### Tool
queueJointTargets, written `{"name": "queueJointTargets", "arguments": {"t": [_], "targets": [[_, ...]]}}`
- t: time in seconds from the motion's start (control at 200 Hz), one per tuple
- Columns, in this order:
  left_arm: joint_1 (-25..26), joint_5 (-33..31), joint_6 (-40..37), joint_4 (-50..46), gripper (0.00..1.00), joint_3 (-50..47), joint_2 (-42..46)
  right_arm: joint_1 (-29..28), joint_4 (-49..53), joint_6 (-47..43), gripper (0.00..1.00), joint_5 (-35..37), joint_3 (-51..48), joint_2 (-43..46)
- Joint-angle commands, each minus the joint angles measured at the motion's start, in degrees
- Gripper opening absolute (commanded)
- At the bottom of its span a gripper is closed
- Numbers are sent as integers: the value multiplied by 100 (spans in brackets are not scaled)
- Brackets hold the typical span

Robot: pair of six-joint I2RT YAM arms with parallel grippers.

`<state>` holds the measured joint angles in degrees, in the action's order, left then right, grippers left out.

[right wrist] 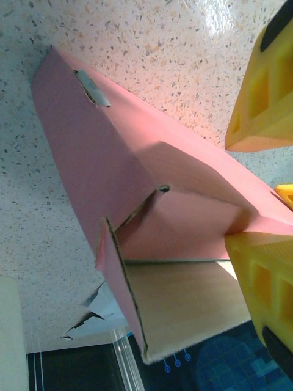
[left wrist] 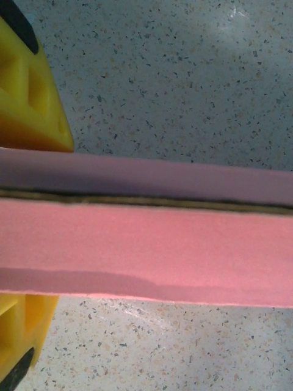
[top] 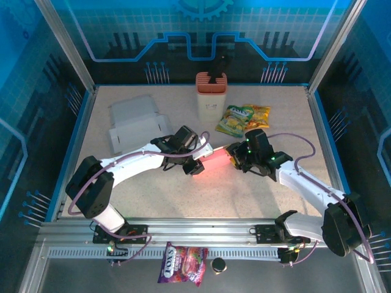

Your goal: Fold the paper box

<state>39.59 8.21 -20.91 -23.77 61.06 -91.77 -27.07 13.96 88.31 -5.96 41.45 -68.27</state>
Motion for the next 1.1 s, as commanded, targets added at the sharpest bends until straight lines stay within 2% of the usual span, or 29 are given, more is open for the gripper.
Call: {"name": "queueJointTargets", "arguments": {"t": [0.0,0.305,0.46,0.555,0.665,0.86,0.986,1.096], "targets": [[25,-57,-10,-147,44,205,-52,-131,734,116,35,247,-57,-87],[23,-57,-46,-183,45,257,-78,-240,1434,142,25,288,364,-348],[23,46,-104,-232,41,249,-63,-248,1606,-233,27,233,686,-343],[22,117,-209,-269,39,207,-11,-158,1863,-1273,36,200,1169,-206],[15,239,-340,-336,38,170,72,46,2131,-3212,42,134,1624,152],[7,366,-600,-573,38,111,223,1188,2275,-6188,44,-1181,1661,750],[7,417,-741,-660,38,-25,381,1762,2747,-7326,41,-1566,1671,625],[5,424,-827,-689,38,-139,496,1768,3060,-7925,40,-1466,1727,382]]}}
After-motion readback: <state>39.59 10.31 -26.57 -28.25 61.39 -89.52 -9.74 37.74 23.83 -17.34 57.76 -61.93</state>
